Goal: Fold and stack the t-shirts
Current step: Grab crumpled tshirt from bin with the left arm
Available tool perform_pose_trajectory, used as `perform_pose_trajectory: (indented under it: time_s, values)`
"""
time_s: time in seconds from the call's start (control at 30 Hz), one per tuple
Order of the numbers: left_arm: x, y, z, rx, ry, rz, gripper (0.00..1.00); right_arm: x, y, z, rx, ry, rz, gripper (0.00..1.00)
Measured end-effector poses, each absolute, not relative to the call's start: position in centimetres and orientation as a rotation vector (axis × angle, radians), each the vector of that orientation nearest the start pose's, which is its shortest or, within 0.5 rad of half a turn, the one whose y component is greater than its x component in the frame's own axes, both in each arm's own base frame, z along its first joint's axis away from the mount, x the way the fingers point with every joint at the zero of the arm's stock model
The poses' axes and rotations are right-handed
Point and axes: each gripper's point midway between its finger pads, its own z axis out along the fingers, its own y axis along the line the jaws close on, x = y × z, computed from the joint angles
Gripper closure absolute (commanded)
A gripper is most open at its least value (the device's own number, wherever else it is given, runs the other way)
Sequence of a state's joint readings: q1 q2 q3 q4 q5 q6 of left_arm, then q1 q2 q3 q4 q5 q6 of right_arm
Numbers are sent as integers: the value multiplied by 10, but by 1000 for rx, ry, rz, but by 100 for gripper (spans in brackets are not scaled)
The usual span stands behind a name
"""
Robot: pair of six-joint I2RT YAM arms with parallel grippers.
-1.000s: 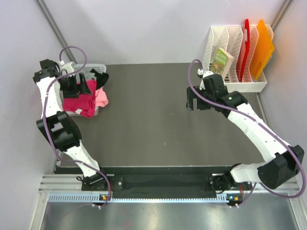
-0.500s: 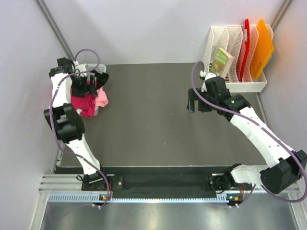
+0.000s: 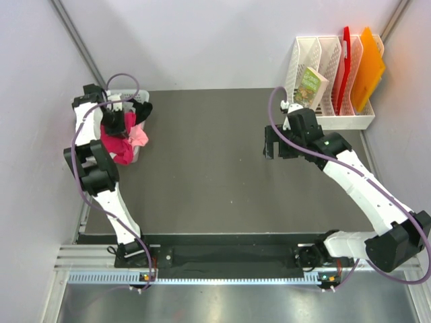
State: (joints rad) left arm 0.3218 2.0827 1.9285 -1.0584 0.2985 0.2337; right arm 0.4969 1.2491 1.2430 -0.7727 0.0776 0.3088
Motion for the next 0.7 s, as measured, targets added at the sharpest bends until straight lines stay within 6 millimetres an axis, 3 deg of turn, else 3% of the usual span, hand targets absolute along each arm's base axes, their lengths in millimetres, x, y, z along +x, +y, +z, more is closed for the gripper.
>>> perform_pose_trajectory:
  time_s: [0.13,0.47,0.7]
  values:
    - [441,100,129,-41,2695,-268,100,292,158,219,-184,2360,305,7]
    - [452,89,174,-15,2585,-336,100,289,164,218,-205,2364,327,7]
    - [449,82,229,30,2468,-322,100,289,165,218,-211,2366,336,7]
